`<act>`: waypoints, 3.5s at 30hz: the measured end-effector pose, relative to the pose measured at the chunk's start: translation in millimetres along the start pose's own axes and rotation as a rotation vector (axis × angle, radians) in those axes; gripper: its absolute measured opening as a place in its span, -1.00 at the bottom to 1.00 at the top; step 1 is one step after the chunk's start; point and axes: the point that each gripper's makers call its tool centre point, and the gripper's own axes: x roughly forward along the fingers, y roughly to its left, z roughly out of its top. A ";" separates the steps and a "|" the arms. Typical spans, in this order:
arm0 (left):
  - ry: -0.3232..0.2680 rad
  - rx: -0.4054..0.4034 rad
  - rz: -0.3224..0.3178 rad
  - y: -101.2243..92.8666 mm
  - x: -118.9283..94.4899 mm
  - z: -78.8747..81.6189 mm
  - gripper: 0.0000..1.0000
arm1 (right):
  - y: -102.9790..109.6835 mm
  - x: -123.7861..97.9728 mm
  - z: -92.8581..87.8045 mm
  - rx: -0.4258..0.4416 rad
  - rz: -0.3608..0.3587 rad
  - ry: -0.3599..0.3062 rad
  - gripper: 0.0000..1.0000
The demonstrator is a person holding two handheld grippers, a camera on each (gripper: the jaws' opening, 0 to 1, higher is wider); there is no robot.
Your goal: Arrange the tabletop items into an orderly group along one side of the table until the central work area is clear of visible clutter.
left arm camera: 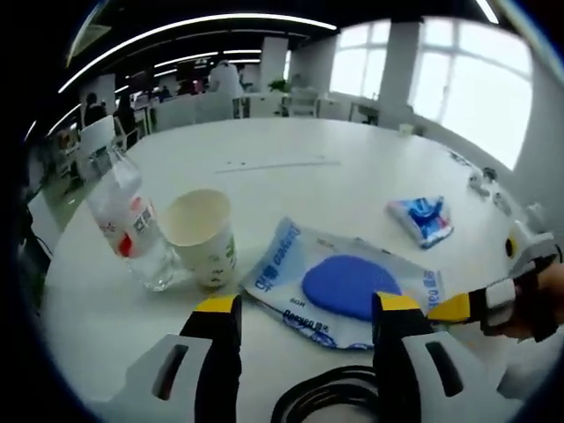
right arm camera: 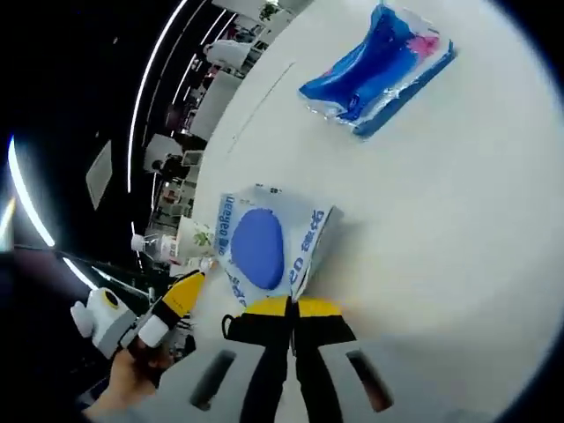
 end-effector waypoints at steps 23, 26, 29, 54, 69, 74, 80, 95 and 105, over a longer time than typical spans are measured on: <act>0.059 -0.134 -0.041 6.8 25.2 -5.0 0.19 | -3.2 -29.4 4.1 0.118 0.161 0.107 -1.00; 0.077 -0.126 -0.045 5.7 31.1 -9.9 0.06 | -3.7 -33.4 2.1 0.107 0.166 0.115 -1.00; 0.113 -0.139 -0.064 2.0 29.3 -15.6 -0.34 | -4.0 -36.4 1.6 0.095 0.162 0.112 -1.00; 0.121 -0.110 -0.032 16.1 26.8 -22.6 -0.37 | 3.7 -47.7 14.7 -0.167 0.166 0.162 -1.00; 0.181 -0.035 -0.074 -11.9 11.5 -28.5 -1.00 | 5.0 -48.8 21.1 -0.212 0.148 0.134 -1.00; 0.157 -0.072 -0.053 -1.6 13.4 -20.5 -1.00 | 10.2 -45.9 35.8 -0.321 0.114 0.095 -1.00; 0.133 -0.033 -0.035 1.4 13.5 -5.6 -1.00 | 19.4 -40.8 62.1 -0.477 0.062 0.011 -1.00; 0.098 -0.006 0.003 9.6 16.6 11.3 -1.00 | 47.5 -22.9 110.1 -0.809 -0.042 -0.096 -1.00; 0.104 -0.006 0.028 17.2 25.4 18.3 -1.00 | 45.1 -13.3 117.6 -0.865 -0.082 -0.073 -1.00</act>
